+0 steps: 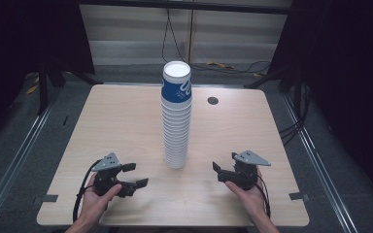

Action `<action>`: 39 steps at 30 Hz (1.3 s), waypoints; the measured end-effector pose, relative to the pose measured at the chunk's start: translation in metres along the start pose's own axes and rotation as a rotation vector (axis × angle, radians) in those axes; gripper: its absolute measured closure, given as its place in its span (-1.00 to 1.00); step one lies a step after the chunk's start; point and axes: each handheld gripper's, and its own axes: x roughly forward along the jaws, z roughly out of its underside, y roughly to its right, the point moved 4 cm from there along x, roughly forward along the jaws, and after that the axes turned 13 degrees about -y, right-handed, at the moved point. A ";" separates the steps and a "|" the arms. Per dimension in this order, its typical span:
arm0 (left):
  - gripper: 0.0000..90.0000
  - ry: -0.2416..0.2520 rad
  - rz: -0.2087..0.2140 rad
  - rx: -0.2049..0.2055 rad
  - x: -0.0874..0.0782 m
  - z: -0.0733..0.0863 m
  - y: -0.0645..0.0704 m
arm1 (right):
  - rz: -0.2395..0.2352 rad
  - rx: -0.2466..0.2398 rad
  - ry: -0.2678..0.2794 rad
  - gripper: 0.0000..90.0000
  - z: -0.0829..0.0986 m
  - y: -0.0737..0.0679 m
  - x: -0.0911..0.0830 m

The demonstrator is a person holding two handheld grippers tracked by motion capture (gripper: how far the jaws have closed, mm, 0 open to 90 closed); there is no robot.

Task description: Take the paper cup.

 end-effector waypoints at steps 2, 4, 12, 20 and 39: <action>-0.58 0.001 -0.001 -0.001 0.000 0.000 0.000 | 0.014 -0.004 -0.001 -0.61 -0.001 0.000 -0.001; -0.58 0.008 -0.002 -0.003 -0.001 0.000 -0.001 | 0.003 -0.009 -0.002 -0.61 -0.001 0.000 0.000; -0.58 0.002 0.003 0.001 0.000 -0.001 0.000 | -0.020 -0.034 0.043 -0.57 -0.011 -0.005 -0.006; -0.58 0.001 0.000 -0.015 0.003 -0.001 -0.003 | -0.090 -0.054 0.033 -0.45 -0.018 -0.009 -0.010; -0.58 0.011 0.005 0.022 -0.002 0.004 0.005 | -0.173 -0.104 0.047 -0.55 -0.062 -0.015 -0.036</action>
